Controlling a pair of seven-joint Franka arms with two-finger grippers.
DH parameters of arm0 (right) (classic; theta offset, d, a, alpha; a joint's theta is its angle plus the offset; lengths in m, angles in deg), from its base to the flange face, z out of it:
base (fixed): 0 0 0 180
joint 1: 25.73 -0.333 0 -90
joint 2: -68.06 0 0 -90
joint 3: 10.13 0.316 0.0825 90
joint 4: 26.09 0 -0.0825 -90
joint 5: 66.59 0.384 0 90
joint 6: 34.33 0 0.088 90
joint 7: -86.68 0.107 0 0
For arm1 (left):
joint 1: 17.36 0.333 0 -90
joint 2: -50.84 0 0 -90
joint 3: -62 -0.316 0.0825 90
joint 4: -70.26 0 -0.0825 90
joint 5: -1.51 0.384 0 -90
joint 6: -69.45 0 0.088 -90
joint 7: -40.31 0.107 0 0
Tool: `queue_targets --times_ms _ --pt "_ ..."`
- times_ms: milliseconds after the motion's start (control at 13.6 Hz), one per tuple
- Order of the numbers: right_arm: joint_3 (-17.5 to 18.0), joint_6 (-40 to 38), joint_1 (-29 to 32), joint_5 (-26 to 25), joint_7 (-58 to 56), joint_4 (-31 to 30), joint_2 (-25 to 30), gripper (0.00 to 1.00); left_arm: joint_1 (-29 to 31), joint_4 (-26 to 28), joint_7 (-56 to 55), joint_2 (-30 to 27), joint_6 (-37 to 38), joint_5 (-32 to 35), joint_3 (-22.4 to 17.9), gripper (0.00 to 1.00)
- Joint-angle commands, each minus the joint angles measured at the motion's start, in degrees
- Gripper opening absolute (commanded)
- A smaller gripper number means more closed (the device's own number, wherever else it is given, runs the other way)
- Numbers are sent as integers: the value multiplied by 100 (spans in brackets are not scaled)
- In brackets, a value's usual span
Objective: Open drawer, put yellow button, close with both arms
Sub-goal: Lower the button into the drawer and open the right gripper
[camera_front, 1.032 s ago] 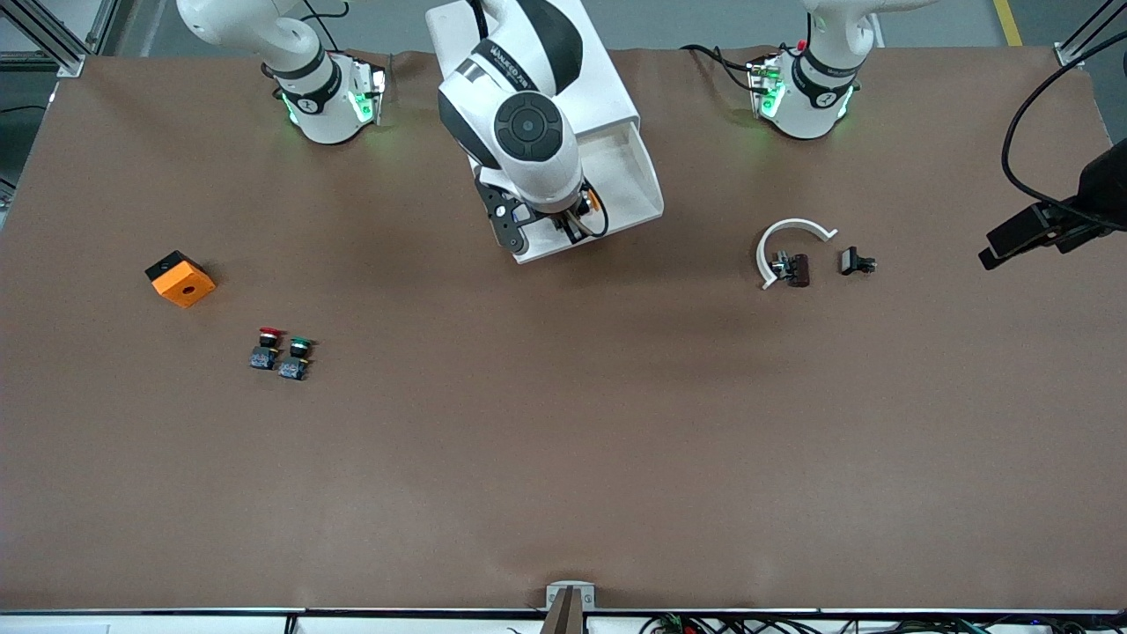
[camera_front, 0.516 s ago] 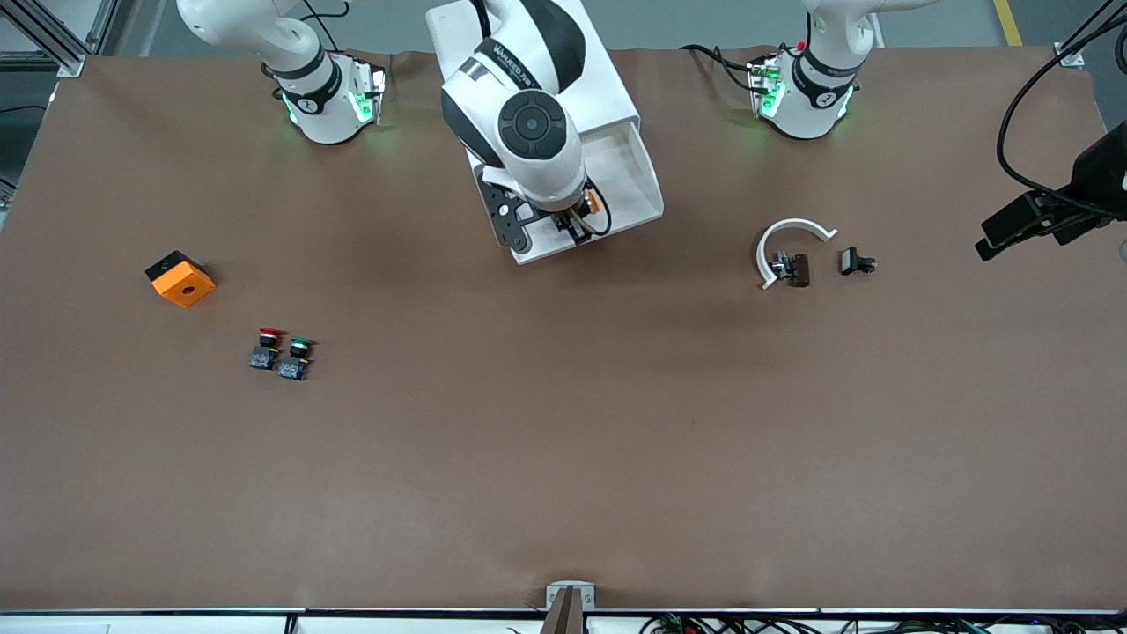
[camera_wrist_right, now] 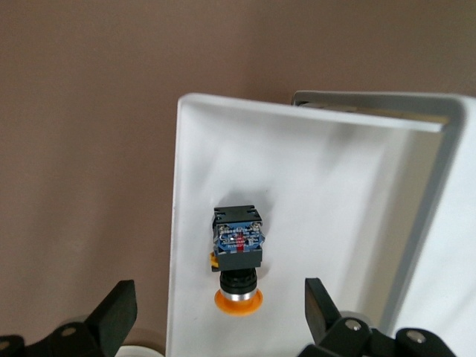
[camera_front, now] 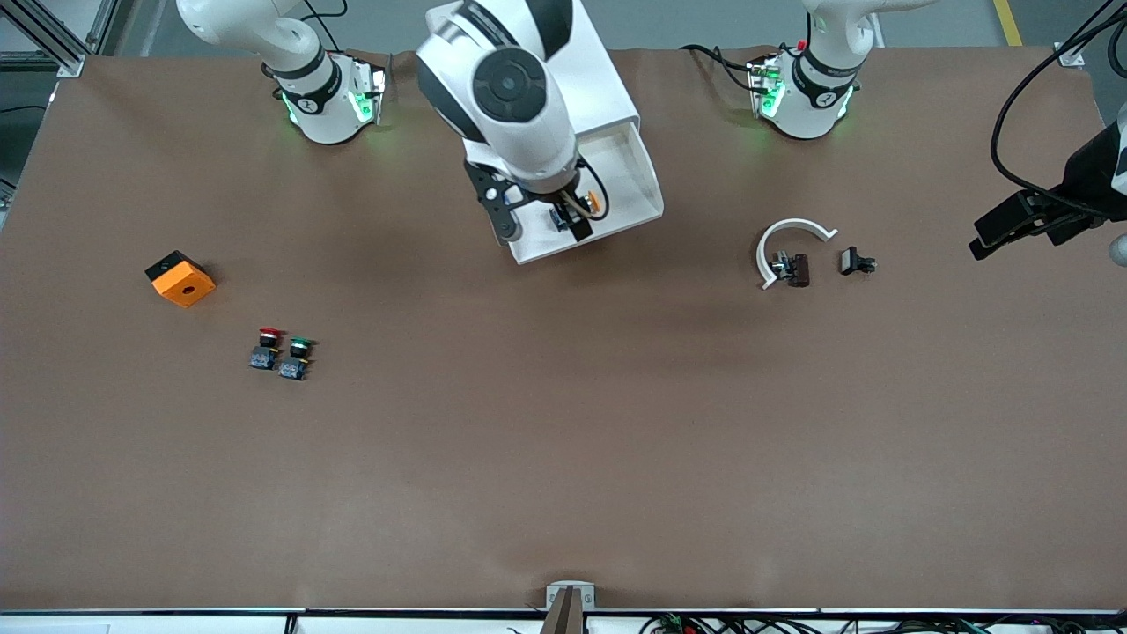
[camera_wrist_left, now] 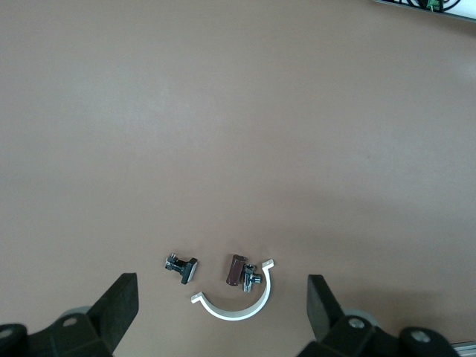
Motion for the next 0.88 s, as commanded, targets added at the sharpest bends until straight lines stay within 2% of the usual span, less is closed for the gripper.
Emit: queue_targets --times_ms 0,295,368,589,811 --pt "20 -504 355 110 -352 97 358 100 62 114 107 -116 72 138 43 100" --pt "-7 -1101 812 40 -1555 88 938 100 53 88 37 -116 90 138 34 100" --pt "-7 -1330 979 22 -2089 88 1052 100 53 105 54 -116 212 138 25 100" --pt "2 -1857 1392 -443 -3681 27 1430 100 88 123 81 -142 248 156 8 100" --pt "2 -2377 2129 -488 -5708 -139 1790 100 79 123 125 -178 248 332 25 100"
